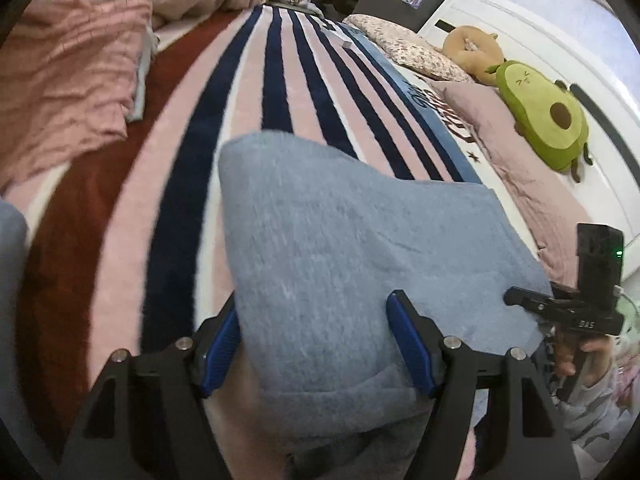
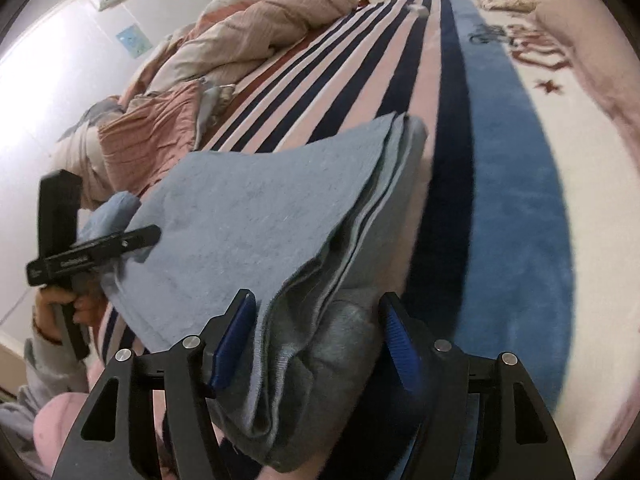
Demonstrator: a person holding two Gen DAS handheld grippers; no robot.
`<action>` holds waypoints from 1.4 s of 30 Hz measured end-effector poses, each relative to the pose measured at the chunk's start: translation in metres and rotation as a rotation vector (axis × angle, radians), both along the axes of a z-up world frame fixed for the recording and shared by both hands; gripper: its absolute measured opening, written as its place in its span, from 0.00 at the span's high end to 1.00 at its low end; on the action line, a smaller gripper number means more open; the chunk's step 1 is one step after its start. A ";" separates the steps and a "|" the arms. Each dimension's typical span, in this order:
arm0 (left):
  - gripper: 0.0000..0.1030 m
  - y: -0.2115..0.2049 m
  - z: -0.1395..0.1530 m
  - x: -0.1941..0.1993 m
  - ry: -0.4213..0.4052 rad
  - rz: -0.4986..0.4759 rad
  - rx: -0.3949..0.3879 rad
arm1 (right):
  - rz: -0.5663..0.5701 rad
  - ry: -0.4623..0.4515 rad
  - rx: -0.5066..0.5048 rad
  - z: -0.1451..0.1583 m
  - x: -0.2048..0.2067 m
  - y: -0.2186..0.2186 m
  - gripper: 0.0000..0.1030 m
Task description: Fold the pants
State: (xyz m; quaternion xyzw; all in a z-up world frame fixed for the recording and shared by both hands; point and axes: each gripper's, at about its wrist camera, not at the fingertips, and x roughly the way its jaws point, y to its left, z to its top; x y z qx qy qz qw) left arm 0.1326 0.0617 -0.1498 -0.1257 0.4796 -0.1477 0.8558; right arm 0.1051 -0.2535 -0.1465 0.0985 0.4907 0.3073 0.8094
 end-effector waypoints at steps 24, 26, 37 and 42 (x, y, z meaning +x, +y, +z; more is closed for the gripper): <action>0.77 0.001 0.057 -0.034 -0.188 -0.002 0.044 | 0.028 -0.139 0.029 0.051 -0.006 0.032 0.80; 0.78 0.008 0.065 -0.041 -0.207 0.009 0.049 | 0.033 -0.153 0.034 0.056 -0.008 0.037 0.80; 0.78 0.065 0.102 -0.082 -0.292 0.109 0.073 | 0.115 -0.211 0.068 0.083 -0.020 0.091 0.80; 0.78 0.104 0.114 -0.111 -0.323 0.177 0.088 | 0.173 -0.218 0.080 0.095 -0.024 0.129 0.80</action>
